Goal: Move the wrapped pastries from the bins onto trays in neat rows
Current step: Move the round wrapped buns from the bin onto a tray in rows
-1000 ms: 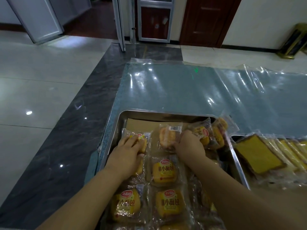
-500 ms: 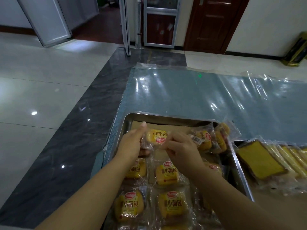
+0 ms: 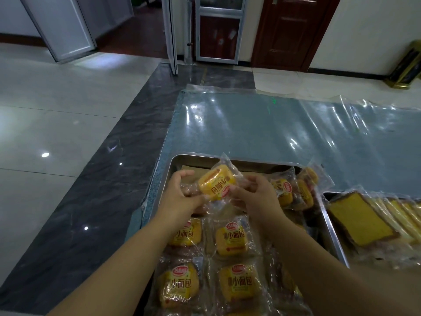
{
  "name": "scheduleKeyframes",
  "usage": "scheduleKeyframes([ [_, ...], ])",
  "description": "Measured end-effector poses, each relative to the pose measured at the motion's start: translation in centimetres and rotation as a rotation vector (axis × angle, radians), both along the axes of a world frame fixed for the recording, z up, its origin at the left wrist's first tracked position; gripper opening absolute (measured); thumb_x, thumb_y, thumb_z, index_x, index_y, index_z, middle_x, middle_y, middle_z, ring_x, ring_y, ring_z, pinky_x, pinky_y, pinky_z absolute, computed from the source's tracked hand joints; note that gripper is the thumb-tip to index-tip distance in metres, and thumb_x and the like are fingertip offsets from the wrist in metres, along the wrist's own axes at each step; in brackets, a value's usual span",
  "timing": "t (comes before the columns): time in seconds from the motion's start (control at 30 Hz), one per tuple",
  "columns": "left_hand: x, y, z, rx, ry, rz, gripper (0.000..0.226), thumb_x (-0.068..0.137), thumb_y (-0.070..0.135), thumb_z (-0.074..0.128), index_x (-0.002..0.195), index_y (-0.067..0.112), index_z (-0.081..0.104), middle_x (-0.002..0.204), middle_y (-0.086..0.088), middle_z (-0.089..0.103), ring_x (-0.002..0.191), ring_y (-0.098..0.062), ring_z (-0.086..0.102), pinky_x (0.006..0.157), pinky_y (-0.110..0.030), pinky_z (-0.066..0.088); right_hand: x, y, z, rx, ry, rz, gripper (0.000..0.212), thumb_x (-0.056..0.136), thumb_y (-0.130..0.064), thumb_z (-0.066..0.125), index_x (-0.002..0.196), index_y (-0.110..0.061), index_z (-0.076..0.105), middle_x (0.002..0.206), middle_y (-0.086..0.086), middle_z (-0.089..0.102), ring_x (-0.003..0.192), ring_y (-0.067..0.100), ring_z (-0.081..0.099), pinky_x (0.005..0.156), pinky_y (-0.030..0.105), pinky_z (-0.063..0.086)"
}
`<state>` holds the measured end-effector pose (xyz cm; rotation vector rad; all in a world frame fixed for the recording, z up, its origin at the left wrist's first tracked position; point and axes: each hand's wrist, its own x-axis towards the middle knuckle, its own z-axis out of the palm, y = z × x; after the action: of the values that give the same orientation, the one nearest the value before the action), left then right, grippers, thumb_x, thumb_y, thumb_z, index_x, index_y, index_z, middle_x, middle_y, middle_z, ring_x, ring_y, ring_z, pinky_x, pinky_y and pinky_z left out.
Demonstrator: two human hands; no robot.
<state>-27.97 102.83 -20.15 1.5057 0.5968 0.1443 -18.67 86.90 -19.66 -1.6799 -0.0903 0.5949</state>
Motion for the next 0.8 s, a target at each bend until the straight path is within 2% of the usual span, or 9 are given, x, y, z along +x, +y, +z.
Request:
scheduleKeyframes([
  [0.1, -0.2, 0.0, 0.3, -0.011, -0.001, -0.048, 0.031, 0.072, 0.031, 0.075, 0.098, 0.023, 0.059, 0.1, -0.006, 0.067, 0.082, -0.023, 0.07, 0.067, -0.032, 0.058, 0.7, 0.4, 1.2, 0.07, -0.053, -0.053, 0.037, 0.079, -0.012, 0.071, 0.11, -0.018, 0.053, 0.099, 0.005, 0.066, 0.086, 0.02, 0.068, 0.068, 0.031, 0.058],
  [0.17, -0.2, 0.2, 0.5, -0.033, -0.02, -0.036, 0.035, 0.07, 0.042, 0.071, 0.095, 0.018, 0.063, 0.095, -0.005, 0.069, 0.078, -0.02, 0.07, 0.061, -0.027, 0.056, 1.0, 0.5, 1.9, 0.07, -0.106, 0.019, 0.035, 0.08, -0.01, 0.07, 0.109, -0.02, 0.054, 0.098, 0.005, 0.065, 0.085, 0.017, 0.067, 0.062, 0.022, 0.054],
  [0.23, 0.0, 0.3, 0.5, 0.019, -0.015, -0.038, 0.028, 0.079, 0.035, 0.069, 0.104, 0.026, 0.062, 0.088, -0.001, 0.069, 0.072, -0.015, 0.069, 0.057, -0.022, 0.054, 0.8, 0.6, 2.4, 0.065, -0.137, 0.093, 0.028, 0.082, -0.01, 0.067, 0.106, -0.02, 0.058, 0.098, 0.004, 0.067, 0.084, 0.014, 0.068, 0.06, 0.02, 0.054],
  [0.33, 0.3, 0.1, 0.3, -0.024, -0.012, -0.003, 0.026, 0.084, 0.023, 0.066, 0.11, 0.022, 0.059, 0.076, -0.009, 0.067, 0.063, -0.02, 0.064, 0.057, -0.03, 0.056, 0.1, 0.6, 2.3, 0.049, -0.131, 0.15, 0.024, 0.083, -0.016, 0.067, 0.105, -0.022, 0.059, 0.099, 0.001, 0.067, 0.084, 0.015, 0.069, 0.065, 0.025, 0.056],
  [0.53, 0.6, -0.4, -0.3, -0.086, -0.005, 0.118, 0.021, 0.086, 0.018, 0.065, 0.104, 0.014, 0.056, 0.075, -0.004, 0.072, 0.064, -0.018, 0.068, 0.055, -0.025, 0.055, -0.4, 1.3, 0.3, -0.04, -0.029, 0.065, 0.046, 0.075, -0.014, 0.075, 0.115, -0.021, 0.051, 0.103, -0.001, 0.064, 0.084, 0.014, 0.067, 0.063, 0.024, 0.055],
  [0.6, 0.6, -0.3, -0.7, 0.084, 0.03, 0.091, 0.026, 0.086, 0.025, 0.064, 0.11, 0.021, 0.053, 0.078, 0.004, 0.07, 0.071, -0.011, 0.068, 0.057, -0.022, 0.053, 0.6, 1.9, -0.1, -0.08, -0.095, -0.045, 0.051, 0.073, -0.011, 0.077, 0.114, -0.022, 0.05, 0.101, -0.004, 0.061, 0.083, 0.012, 0.065, 0.06, 0.021, 0.055],
  [0.67, 0.3, 0.3, -1.2, 0.472, 0.09, 0.04, 0.031, 0.086, 0.034, 0.062, 0.115, 0.029, 0.051, 0.092, 0.016, 0.062, 0.085, -0.005, 0.062, 0.07, -0.021, 0.049, 1.9, 2.8, -0.3, -0.13, -0.178, -0.075, 0.052, 0.072, -0.011, 0.078, 0.113, -0.023, 0.049, 0.095, -0.009, 0.056, 0.079, 0.008, 0.062, 0.054, 0.015, 0.05],
  [0.73, 0.0, 1.2, -1.8, 0.904, 0.098, -0.089, 0.036, 0.088, 0.035, 0.059, 0.121, 0.026, 0.052, 0.112, 0.01, 0.054, 0.107, -0.011, 0.049, 0.089, -0.024, 0.04, 3.1, 3.7, -0.4, -0.21, -0.292, -0.035, 0.048, 0.073, -0.013, 0.078, 0.11, -0.026, 0.051, 0.089, -0.015, 0.053, 0.073, 0.001, 0.057, 0.045, 0.008, 0.043],
  [0.8, -0.2, 1.7, -2.5, 1.139, 0.141, -0.295, 0.042, 0.09, 0.035, 0.054, 0.13, 0.024, 0.048, 0.13, 0.003, 0.046, 0.122, -0.017, 0.035, 0.101, -0.029, 0.031, 4.2, 4.7, -0.6, -0.293, -0.401, 0.039, 0.047, 0.076, -0.012, 0.076, 0.115, -0.026, 0.054, 0.093, -0.015, 0.055, 0.067, -0.003, 0.053, 0.041, 0.005, 0.038],
])
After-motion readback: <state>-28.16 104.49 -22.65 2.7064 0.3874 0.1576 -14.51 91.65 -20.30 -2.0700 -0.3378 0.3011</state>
